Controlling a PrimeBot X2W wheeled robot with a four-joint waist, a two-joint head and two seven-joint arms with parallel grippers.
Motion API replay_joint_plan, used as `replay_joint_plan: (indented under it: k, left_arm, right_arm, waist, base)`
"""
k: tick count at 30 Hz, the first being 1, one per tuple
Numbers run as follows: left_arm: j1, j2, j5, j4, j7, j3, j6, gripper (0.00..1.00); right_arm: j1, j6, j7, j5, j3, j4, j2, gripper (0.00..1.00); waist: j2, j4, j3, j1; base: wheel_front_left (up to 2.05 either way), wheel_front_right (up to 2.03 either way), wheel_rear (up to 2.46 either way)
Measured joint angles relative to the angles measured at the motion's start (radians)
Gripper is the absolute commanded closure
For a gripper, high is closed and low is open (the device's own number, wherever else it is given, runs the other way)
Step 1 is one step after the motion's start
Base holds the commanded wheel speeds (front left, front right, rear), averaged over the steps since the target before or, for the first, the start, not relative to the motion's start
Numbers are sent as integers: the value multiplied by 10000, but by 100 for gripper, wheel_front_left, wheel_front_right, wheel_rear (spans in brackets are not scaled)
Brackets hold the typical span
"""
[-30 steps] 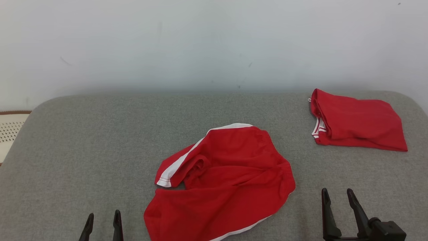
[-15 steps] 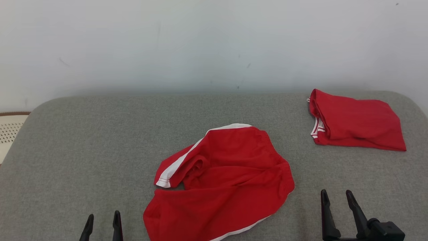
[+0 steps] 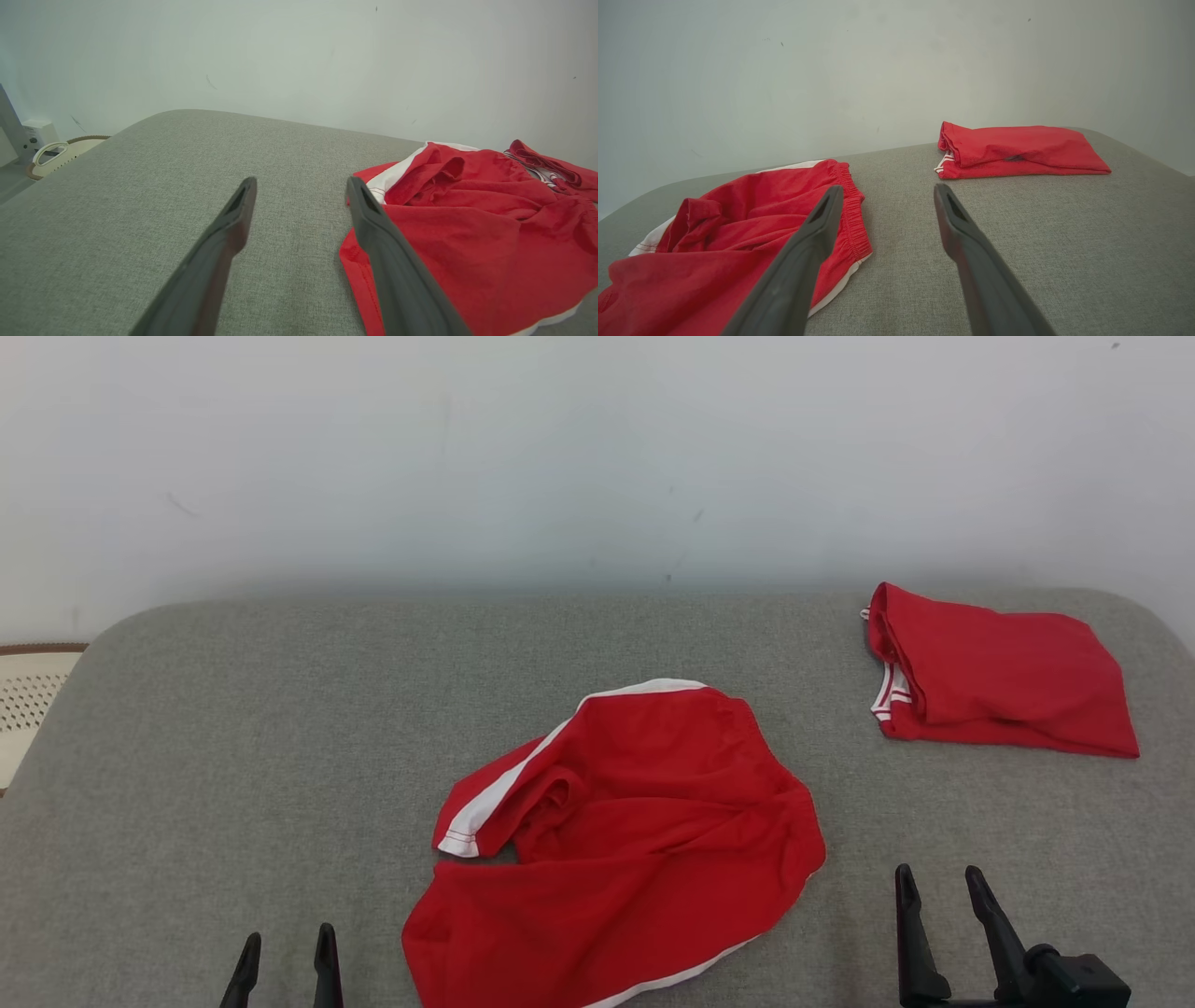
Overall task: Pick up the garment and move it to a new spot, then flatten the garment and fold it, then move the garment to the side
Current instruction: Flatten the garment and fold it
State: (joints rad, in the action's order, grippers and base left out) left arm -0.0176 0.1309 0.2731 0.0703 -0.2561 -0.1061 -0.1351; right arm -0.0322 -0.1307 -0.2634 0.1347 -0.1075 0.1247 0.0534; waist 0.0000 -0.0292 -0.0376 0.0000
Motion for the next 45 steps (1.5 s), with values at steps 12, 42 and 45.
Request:
replay_joint_plan:
  k: [12,42,45]
  left_arm:
    - [0,69,63,-31,2,-59,-67,0]
    - [988,-658,328,3981,25,-2573,1626,0]
    - [1220,-704,349,4370,-10,-2589,1699,0]
  right_arm:
    - [-2,0,0,2,17,10,-6,0]
    - [2854,0,865,1051,-1871,4502,1413,0]
    - [3220,0,740,1237,-2182,4999,1455,0]
  waist:
    - [0,64,30,0]
    - [0,311,677,1]
    - [1,362,776,1]
  base:
    - [0,0,0]
    - [0,0,0]
    - [0,0,0]
